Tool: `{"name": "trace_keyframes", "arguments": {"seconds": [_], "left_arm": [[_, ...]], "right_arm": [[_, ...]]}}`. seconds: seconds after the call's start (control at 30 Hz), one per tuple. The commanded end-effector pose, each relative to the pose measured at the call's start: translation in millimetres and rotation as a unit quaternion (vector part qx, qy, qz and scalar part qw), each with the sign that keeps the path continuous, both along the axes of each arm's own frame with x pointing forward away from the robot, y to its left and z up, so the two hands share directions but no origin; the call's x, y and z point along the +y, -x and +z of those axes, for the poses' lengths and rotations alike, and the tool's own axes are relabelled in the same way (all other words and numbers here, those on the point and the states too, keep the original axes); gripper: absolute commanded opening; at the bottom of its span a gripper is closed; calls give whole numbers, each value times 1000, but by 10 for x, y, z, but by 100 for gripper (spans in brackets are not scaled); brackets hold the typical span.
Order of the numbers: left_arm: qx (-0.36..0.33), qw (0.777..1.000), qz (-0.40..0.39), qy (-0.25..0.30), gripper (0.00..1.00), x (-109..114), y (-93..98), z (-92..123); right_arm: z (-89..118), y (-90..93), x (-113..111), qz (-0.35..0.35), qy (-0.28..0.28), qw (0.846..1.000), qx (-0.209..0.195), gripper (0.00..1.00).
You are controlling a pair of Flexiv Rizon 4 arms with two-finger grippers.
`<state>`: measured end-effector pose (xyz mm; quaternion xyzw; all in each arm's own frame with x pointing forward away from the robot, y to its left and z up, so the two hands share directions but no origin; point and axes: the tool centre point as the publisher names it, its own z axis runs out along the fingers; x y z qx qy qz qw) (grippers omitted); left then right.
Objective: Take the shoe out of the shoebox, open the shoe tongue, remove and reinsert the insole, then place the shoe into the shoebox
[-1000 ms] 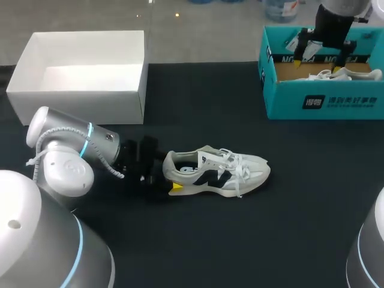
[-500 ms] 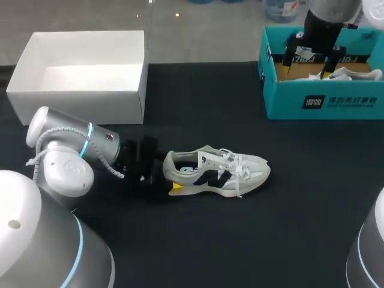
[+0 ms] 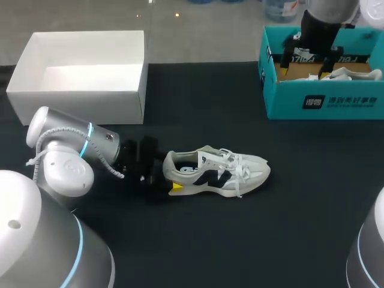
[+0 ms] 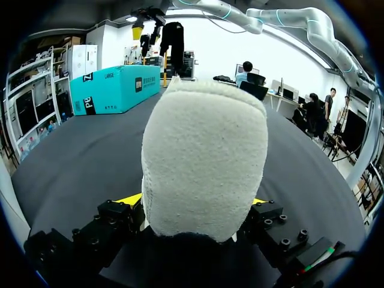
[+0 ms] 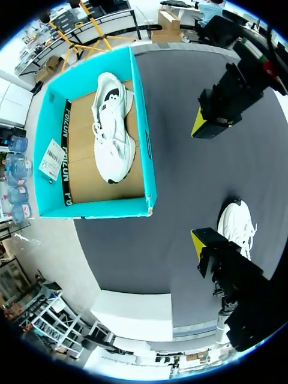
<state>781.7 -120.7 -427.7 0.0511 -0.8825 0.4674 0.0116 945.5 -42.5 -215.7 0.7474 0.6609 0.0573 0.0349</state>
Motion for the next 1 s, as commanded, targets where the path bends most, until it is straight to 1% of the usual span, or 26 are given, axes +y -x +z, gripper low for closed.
{"name": "trace_keyframes", "arguments": {"seconds": [0.03,0.2,0.27,0.37,0.47,0.53,0.8,0.93,1.0], "left_arm": [[0,1000,1,-1,0,-24,4,-23],[0,1000,1,-1,0,-24,4,-23],[0,1000,1,-1,0,-24,4,-23],[0,1000,1,-1,0,-24,4,-23],[0,1000,1,-1,0,-24,4,-23],[0,1000,1,-1,0,-24,4,-23],[0,1000,1,-1,0,-24,4,-23],[0,1000,1,-1,0,-24,4,-23],[0,1000,1,-1,0,-24,4,-23]], "right_arm": [[-28,-64,356,7,20,1000,8,100],[-114,51,654,-1,33,999,6,100],[-132,122,769,-3,27,1000,-1,100],[-148,240,924,-6,31,1000,1,100],[-150,358,1034,-10,28,1000,-5,100],[-155,431,1098,-7,24,1000,-8,100],[-203,665,1302,9,8,1000,7,100],[-233,803,1394,2,-6,1000,16,100],[-245,825,1412,-5,-5,1000,20,100]]}}
